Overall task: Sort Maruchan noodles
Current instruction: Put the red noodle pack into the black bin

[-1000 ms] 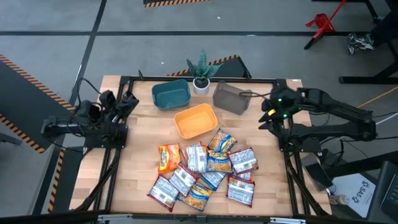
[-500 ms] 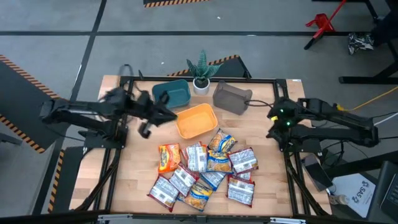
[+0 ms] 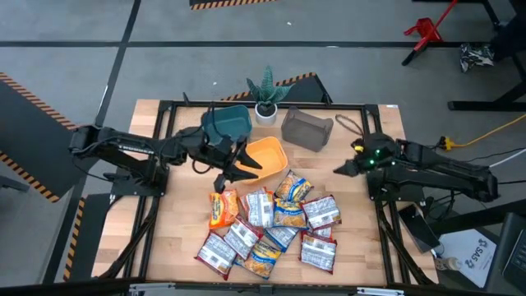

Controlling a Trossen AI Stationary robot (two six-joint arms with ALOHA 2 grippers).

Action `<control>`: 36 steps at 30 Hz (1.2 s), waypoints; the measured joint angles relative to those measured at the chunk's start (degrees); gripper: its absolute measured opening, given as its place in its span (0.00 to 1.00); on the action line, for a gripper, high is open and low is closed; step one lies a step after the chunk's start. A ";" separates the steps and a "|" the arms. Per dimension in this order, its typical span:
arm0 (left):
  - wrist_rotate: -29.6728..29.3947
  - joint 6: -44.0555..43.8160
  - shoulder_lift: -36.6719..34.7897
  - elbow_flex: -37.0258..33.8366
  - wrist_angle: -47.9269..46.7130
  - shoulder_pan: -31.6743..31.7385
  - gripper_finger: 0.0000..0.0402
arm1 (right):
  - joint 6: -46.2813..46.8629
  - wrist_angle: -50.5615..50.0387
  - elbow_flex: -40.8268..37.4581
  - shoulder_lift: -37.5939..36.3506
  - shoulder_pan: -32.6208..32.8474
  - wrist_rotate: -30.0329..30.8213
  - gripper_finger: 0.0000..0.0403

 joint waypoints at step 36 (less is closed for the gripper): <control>-10.96 -8.20 -0.04 0.02 -5.83 0.42 0.34 | 27.74 -17.59 25.66 41.45 54.34 31.43 0.55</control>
